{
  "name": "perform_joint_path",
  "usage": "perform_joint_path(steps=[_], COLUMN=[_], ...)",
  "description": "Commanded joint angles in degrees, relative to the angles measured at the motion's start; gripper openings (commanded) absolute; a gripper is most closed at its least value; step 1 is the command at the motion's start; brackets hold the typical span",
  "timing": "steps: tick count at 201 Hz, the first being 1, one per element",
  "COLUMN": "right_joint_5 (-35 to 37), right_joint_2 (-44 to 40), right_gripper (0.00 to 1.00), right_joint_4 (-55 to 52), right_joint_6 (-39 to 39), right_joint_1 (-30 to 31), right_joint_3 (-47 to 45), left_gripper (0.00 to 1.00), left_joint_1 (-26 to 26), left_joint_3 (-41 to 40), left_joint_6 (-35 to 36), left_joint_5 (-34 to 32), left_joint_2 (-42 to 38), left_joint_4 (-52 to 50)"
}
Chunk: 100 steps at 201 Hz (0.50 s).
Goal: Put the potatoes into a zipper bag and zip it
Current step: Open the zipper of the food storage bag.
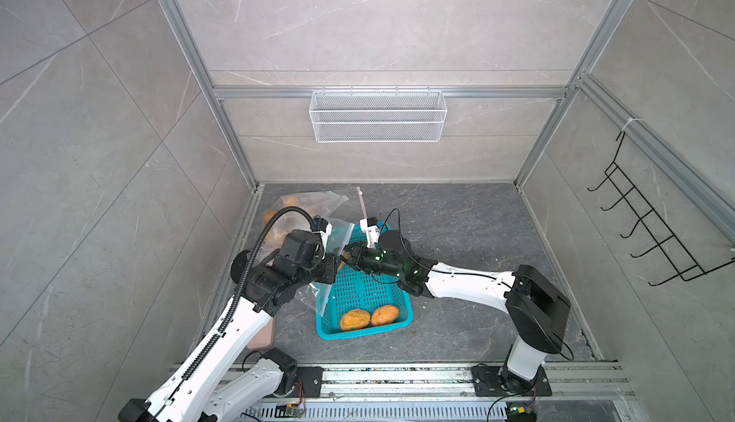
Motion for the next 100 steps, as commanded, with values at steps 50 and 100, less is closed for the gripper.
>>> perform_joint_path(steps=[50, 100], right_joint_5=[0.23, -0.2], right_joint_2=[-0.13, -0.18], right_gripper=[0.0, 0.0], right_joint_4=[0.92, 1.4], right_joint_6=[0.07, 0.92], right_joint_1=[0.13, 0.13], right_joint_3=[-0.71, -0.95], left_gripper=[0.34, 0.33], left_joint_1=[0.02, 0.02], left_joint_3=[-0.35, -1.78], left_joint_6=[-0.98, -1.74], left_joint_5=[-2.2, -4.54], left_joint_2=[0.25, 0.95], left_joint_4=[2.09, 4.42])
